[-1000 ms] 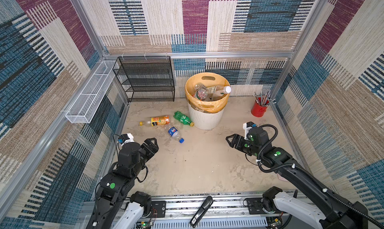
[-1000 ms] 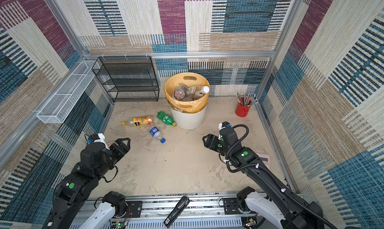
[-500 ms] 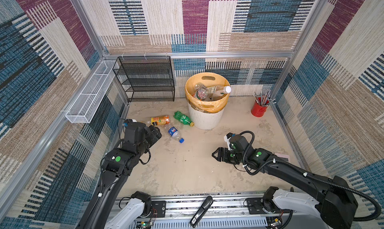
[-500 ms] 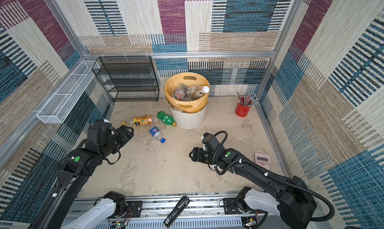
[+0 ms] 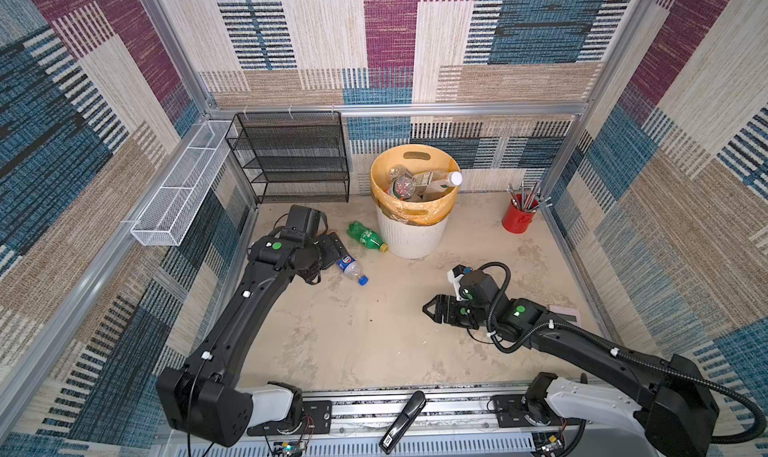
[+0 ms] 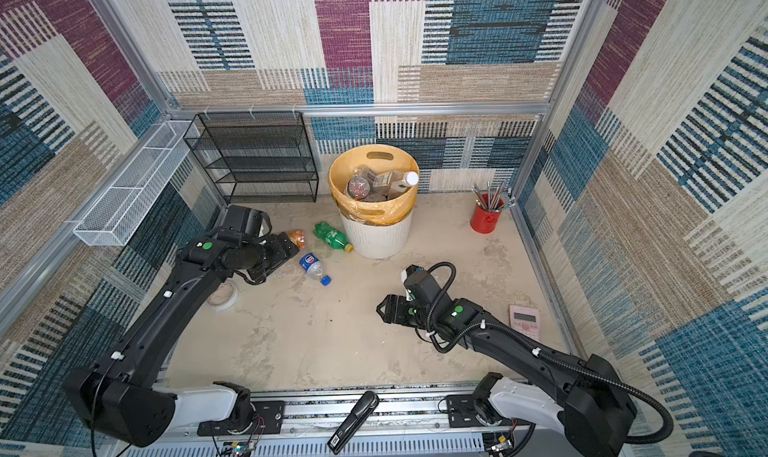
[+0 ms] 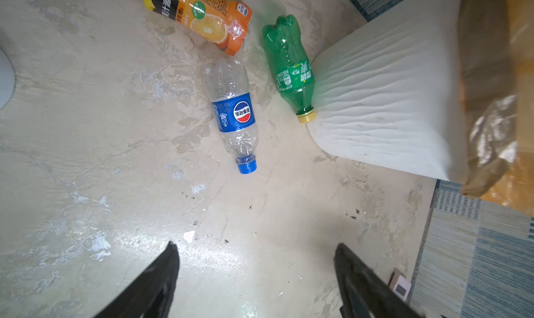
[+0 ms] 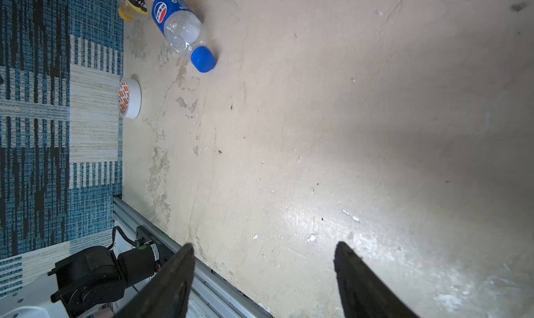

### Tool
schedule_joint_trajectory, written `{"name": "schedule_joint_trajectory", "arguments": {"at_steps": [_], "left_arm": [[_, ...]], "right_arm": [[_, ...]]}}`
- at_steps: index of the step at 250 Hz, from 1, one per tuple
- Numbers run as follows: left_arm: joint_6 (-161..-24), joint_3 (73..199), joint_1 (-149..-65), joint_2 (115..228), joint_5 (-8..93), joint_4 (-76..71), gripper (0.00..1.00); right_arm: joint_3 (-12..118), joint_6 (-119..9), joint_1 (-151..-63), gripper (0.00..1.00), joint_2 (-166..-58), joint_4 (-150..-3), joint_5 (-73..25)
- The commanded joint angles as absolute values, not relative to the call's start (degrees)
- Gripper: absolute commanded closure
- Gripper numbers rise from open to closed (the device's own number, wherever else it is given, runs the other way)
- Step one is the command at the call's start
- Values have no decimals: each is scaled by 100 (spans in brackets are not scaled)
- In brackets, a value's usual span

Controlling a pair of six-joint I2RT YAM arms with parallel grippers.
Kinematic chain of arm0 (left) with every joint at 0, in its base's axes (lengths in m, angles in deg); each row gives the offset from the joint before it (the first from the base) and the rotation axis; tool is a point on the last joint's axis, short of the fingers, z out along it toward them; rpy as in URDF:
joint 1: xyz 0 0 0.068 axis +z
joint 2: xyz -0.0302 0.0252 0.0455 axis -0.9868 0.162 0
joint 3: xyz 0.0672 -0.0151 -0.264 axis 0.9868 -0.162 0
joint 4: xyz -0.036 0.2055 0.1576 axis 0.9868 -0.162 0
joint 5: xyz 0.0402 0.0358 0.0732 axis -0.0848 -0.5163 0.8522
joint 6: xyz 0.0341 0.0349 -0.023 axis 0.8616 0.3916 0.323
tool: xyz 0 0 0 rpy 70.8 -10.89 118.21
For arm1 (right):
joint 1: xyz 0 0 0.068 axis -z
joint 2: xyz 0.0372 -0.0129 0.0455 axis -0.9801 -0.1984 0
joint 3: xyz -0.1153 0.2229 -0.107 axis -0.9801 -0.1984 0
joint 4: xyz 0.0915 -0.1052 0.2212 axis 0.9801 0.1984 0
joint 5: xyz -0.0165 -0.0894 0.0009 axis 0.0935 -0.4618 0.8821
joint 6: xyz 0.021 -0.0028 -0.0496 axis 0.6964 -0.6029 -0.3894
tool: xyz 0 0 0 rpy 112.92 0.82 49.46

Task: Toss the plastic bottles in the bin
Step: 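Withdraw the right gripper while the left gripper reaches toward the blue-label Pepsi bottle, then lower the left gripper onto the blue-label Pepsi bottle and close it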

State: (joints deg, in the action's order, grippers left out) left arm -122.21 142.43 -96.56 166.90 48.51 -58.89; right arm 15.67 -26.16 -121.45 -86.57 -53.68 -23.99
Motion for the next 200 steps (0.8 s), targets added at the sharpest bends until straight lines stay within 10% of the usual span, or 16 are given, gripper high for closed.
{"name": "schedule_joint_trajectory", "arguments": {"at_steps": [1, 200], "left_arm": [[-11960, 14401, -9647, 17002, 4778, -6165, 12], [-12315, 14717, -9650, 19178, 4922, -5284, 9]], "right_arm": [[1586, -2656, -12153, 22, -8581, -5395, -2551], [1630, -2719, -12147, 21, -8442, -5245, -2739]]}}
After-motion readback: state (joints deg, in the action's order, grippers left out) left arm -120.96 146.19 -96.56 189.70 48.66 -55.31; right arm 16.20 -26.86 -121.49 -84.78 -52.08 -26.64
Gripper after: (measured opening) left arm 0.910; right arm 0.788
